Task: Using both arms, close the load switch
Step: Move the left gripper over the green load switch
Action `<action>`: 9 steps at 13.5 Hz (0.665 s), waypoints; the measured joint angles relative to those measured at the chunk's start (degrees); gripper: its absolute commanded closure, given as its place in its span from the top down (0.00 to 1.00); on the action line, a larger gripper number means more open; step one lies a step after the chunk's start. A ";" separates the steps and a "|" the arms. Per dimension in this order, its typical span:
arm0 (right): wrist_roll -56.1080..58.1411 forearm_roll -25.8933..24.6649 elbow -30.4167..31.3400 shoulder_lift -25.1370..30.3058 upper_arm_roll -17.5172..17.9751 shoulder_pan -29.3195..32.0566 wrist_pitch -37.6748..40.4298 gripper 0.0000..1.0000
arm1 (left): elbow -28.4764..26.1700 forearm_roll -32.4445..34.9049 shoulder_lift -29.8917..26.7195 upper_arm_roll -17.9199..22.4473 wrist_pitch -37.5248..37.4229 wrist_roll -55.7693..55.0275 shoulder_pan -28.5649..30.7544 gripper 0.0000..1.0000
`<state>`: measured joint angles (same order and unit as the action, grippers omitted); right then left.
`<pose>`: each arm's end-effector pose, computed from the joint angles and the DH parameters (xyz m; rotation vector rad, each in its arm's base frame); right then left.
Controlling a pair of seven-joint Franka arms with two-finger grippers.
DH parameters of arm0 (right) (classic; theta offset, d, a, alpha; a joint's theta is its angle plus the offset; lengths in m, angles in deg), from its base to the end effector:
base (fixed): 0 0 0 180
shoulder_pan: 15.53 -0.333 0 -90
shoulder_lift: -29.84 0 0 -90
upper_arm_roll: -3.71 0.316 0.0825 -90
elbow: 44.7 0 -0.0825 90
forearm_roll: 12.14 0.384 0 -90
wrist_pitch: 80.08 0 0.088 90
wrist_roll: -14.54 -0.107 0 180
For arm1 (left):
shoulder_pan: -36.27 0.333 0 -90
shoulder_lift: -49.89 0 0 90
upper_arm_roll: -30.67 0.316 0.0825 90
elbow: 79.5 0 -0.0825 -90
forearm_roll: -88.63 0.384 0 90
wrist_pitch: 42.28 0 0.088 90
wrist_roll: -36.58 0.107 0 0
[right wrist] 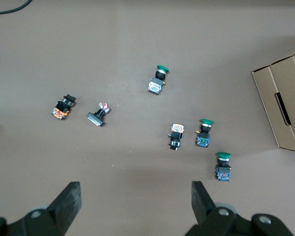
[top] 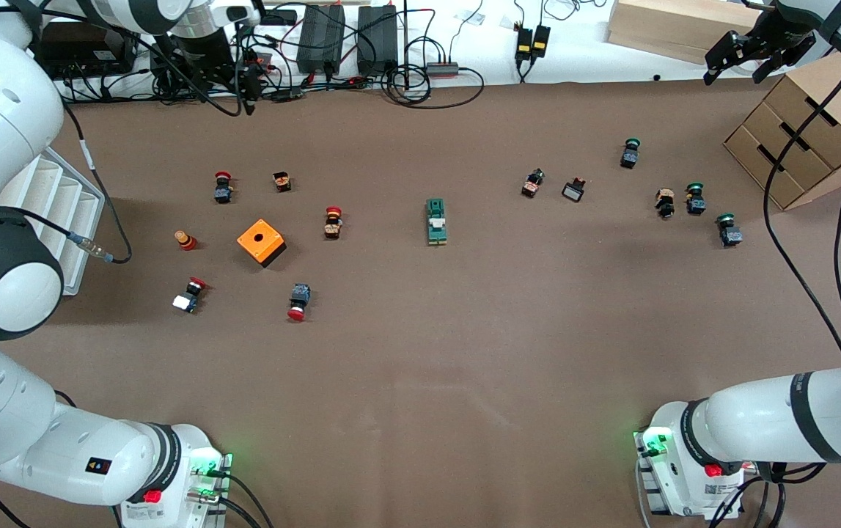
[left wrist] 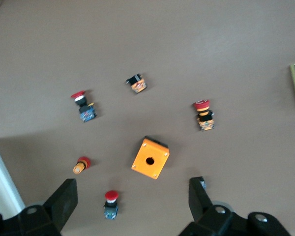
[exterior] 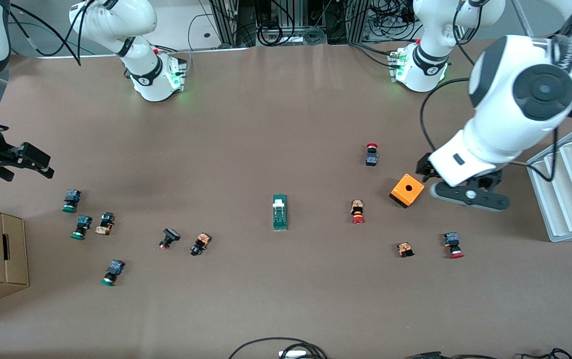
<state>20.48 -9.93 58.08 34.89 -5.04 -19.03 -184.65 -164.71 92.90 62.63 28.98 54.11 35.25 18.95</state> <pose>0.5441 -0.0500 0.5889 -3.0963 -0.0067 -0.1902 0.5957 -0.1957 0.5425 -3.0318 0.4850 0.0227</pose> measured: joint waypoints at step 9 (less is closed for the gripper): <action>0.00 0.00 0.00 0.00 0.00 0.00 -0.01 1.00 | 0.08 5.88 2.41 -0.17 7.29 -19.11 -10.86 1.00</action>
<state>20.48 -9.93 58.08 34.89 -5.04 -19.04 -184.66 -164.63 98.78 65.04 28.80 61.40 16.14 8.09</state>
